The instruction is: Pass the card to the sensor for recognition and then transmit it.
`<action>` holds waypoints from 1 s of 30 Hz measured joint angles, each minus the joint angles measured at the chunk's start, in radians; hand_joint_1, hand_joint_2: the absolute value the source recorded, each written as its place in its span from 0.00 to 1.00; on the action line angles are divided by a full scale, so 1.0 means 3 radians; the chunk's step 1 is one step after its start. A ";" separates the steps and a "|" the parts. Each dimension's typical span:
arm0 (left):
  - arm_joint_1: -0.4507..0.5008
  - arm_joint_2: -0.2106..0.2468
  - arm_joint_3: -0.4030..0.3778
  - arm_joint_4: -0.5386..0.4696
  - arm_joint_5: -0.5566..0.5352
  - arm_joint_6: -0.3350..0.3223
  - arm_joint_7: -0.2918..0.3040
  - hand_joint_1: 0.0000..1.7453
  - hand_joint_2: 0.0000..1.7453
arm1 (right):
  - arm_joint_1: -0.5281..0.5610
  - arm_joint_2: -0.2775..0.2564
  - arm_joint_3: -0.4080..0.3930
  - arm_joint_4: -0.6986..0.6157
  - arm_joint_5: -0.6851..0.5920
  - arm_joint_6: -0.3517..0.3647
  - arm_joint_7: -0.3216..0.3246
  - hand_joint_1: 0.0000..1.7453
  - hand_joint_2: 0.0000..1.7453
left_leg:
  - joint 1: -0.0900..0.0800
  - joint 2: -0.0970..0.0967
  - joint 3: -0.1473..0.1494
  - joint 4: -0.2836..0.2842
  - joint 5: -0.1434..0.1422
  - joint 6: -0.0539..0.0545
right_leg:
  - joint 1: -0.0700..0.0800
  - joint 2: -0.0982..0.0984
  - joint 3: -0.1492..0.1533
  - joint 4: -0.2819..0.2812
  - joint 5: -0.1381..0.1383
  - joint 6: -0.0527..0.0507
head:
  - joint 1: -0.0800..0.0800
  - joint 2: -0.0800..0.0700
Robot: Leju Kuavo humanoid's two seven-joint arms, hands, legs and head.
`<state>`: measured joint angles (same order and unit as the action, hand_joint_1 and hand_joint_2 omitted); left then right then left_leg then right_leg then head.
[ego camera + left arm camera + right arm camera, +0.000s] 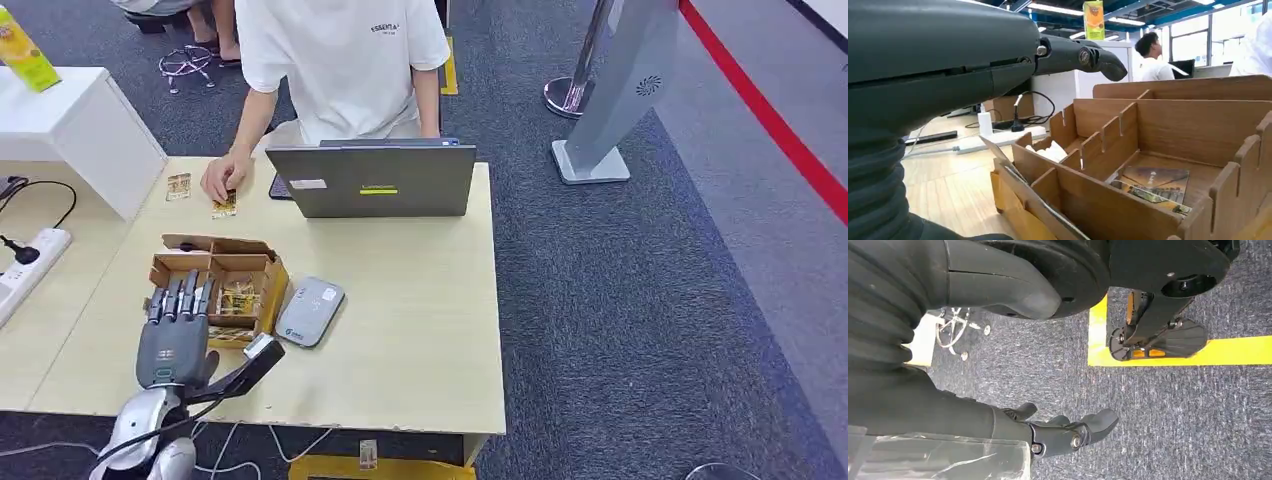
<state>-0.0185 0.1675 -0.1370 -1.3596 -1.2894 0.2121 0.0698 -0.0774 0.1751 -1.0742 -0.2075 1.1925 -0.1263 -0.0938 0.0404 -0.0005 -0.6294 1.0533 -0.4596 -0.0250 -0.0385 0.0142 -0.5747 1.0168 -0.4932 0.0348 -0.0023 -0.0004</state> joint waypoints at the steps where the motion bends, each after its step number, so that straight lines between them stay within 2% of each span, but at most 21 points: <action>1: -0.0014 -0.0008 0.0000 0.0013 0.0000 -0.0001 -0.0001 0.00 1.00 | -0.0001 0.0000 0.0001 0.0000 0.0001 0.0000 0.0008 0.00 1.00 | 0.0000 0.0000 0.0000 0.0000 0.0000 0.0000 | 0.0000 0.0000 0.0001 0.0000 0.0000 0.0000 | 0.0000 0.0000; 13: -0.0053 -0.0044 -0.0001 0.0041 0.0003 0.0000 -0.0004 0.00 1.00 | -0.0005 -0.0001 0.0003 0.0000 0.0008 -0.0003 0.0018 0.00 1.00 | 0.0000 0.0000 0.0000 0.0000 0.0000 0.0000 | 0.0000 0.0000 0.0000 0.0000 0.0000 0.0000 | 0.0000 0.0000; 14: -0.0053 -0.0046 -0.0001 0.0041 0.0004 0.0001 -0.0004 0.07 1.00 | -0.0005 -0.0001 0.0003 0.0000 0.0008 -0.0003 0.0013 0.00 1.00 | 0.0000 0.0000 0.0000 0.0000 0.0000 0.0000 | 0.0000 0.0000 0.0000 0.0000 0.0000 0.0000 | 0.0000 0.0000; 15: -0.0053 -0.0046 -0.0001 0.0041 0.0005 0.0003 -0.0004 1.00 1.00 | -0.0005 -0.0001 0.0003 0.0000 0.0008 0.0000 0.0009 0.00 1.00 | 0.0000 0.0000 0.0000 0.0000 0.0000 0.0000 | 0.0000 0.0000 0.0000 0.0000 0.0000 0.0000 | 0.0000 0.0000; 22: -0.0039 -0.0046 -0.0001 0.0044 0.0064 0.0097 -0.0078 1.00 1.00 | -0.0005 -0.0001 0.0004 0.0000 0.0031 0.0003 0.0003 0.00 1.00 | 0.0000 0.0000 0.0000 0.0000 0.0000 0.0000 | 0.0000 0.0000 0.0001 0.0000 0.0000 0.0000 | 0.0000 0.0000; 30: 0.0029 -0.0041 -0.0001 0.0033 0.0098 0.0107 -0.0113 1.00 1.00 | -0.0005 -0.0001 0.0005 0.0000 0.0038 0.0001 0.0003 0.00 1.00 | 0.0000 0.0000 0.0000 0.0000 0.0000 0.0000 | 0.0000 0.0000 0.0001 0.0000 0.0000 0.0000 | 0.0000 0.0000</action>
<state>-0.0098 0.1553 -0.1373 -1.3497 -1.2600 0.2441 0.0359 -0.0788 0.1747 -1.0727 -0.2075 1.2039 -0.1259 -0.0931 0.0404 -0.0005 -0.6295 1.0532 -0.4596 -0.0250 -0.0385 0.0143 -0.5744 1.0168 -0.4932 0.0348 -0.0023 -0.0004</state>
